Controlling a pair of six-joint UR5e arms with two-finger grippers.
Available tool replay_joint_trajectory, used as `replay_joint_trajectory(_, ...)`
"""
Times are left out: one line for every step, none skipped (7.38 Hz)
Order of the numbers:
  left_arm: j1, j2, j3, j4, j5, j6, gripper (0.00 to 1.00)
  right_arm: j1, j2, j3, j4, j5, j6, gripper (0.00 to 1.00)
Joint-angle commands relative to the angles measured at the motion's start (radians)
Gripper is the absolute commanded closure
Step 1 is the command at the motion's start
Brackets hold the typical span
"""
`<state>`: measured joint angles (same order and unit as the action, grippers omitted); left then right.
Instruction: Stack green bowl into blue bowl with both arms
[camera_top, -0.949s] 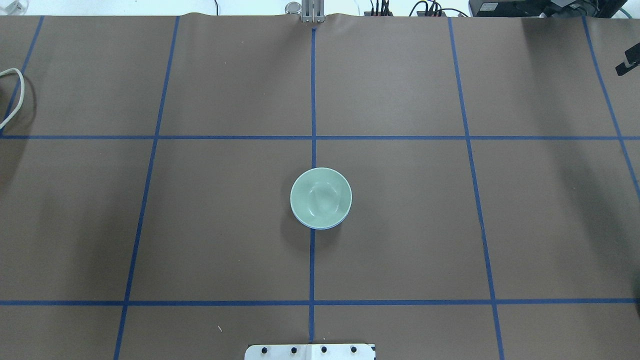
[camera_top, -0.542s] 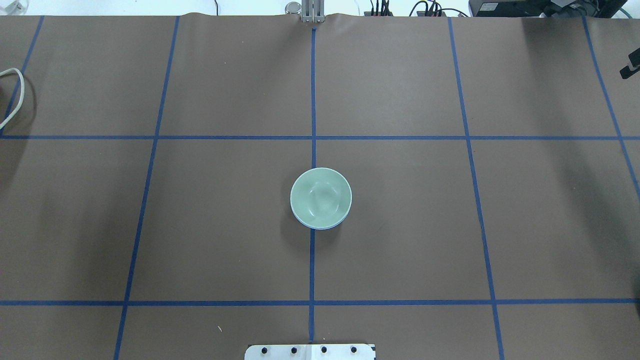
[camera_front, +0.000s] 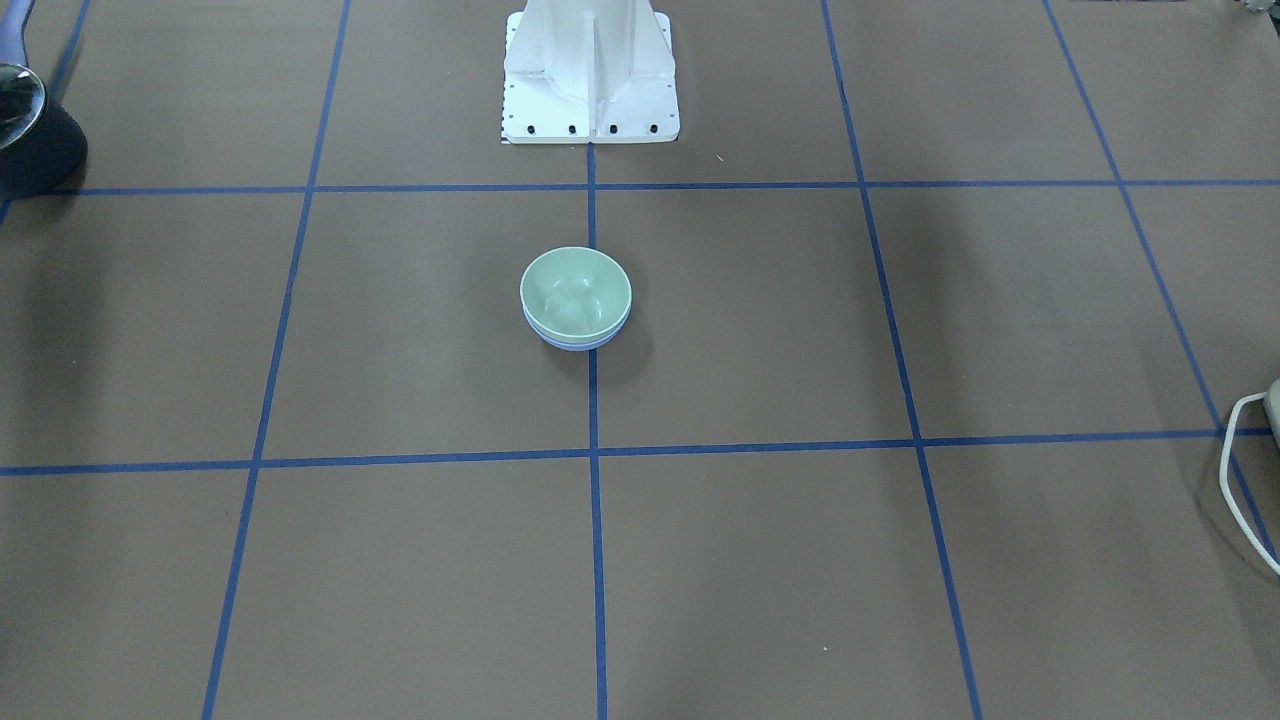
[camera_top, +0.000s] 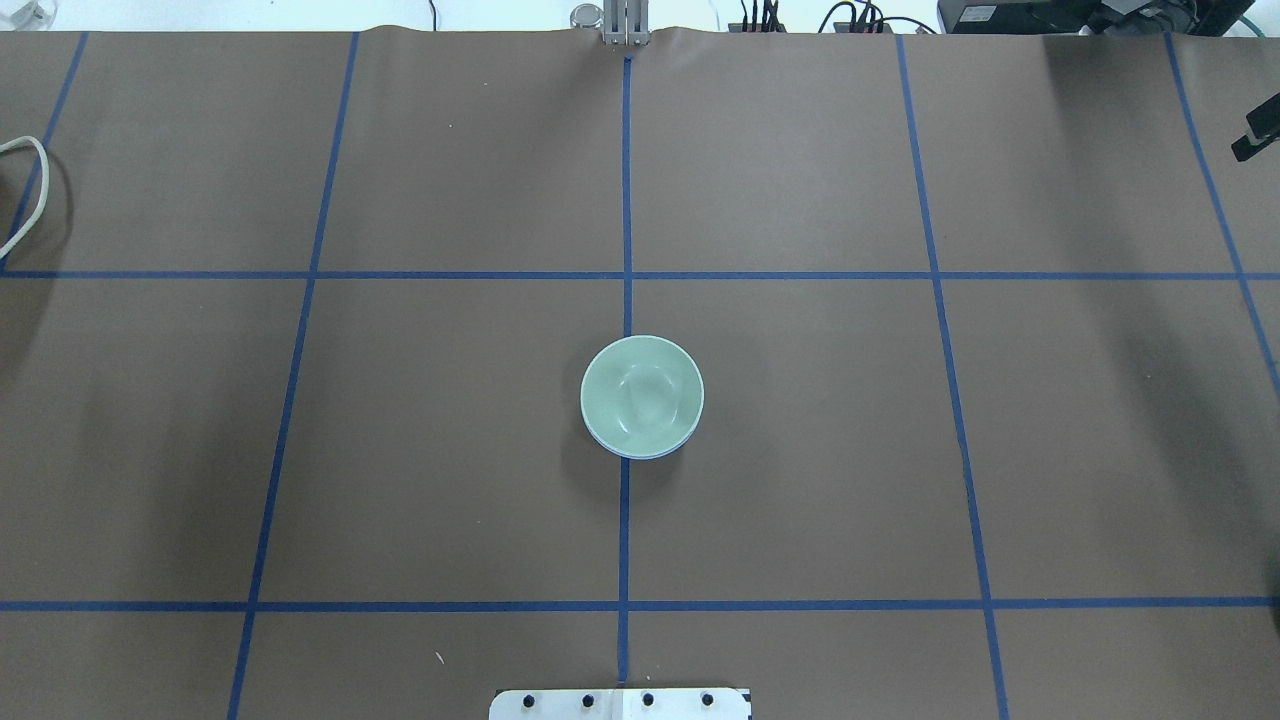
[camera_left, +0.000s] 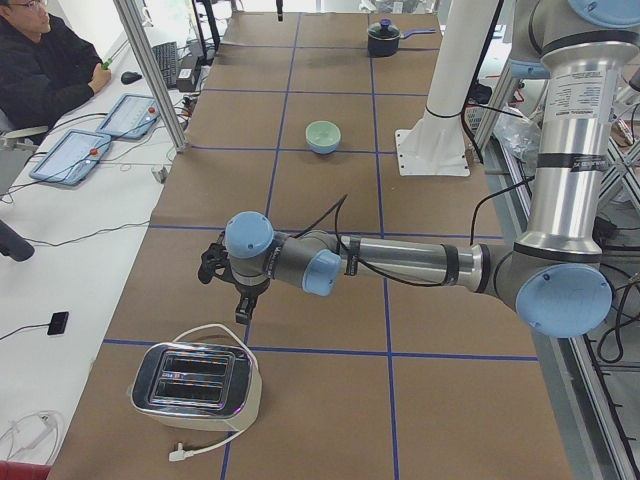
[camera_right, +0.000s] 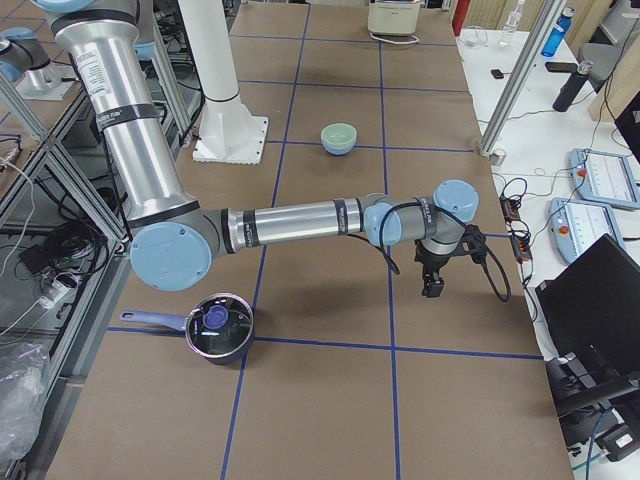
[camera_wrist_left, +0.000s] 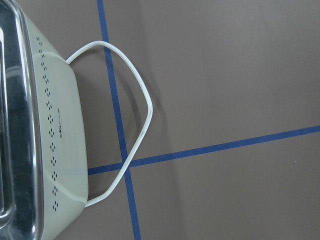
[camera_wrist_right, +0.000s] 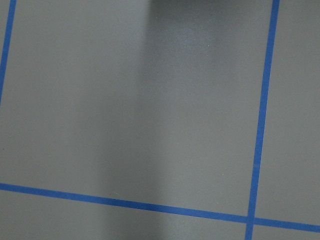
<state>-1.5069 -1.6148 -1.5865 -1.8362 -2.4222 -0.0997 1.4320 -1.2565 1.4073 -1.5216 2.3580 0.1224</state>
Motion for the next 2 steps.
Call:
replay_joint_trajectory(0.001, 0.0, -0.001, 0.0, 0.0, 0.0, 0.02, -0.005, -0.003, -0.002, 0.0, -0.003, -0.001, 0.0)
replay_joint_trajectory(-0.001, 0.001, -0.001, 0.0, 0.0, 0.0, 0.02, -0.005, -0.003, -0.001, 0.0, -0.003, -0.001, 0.0)
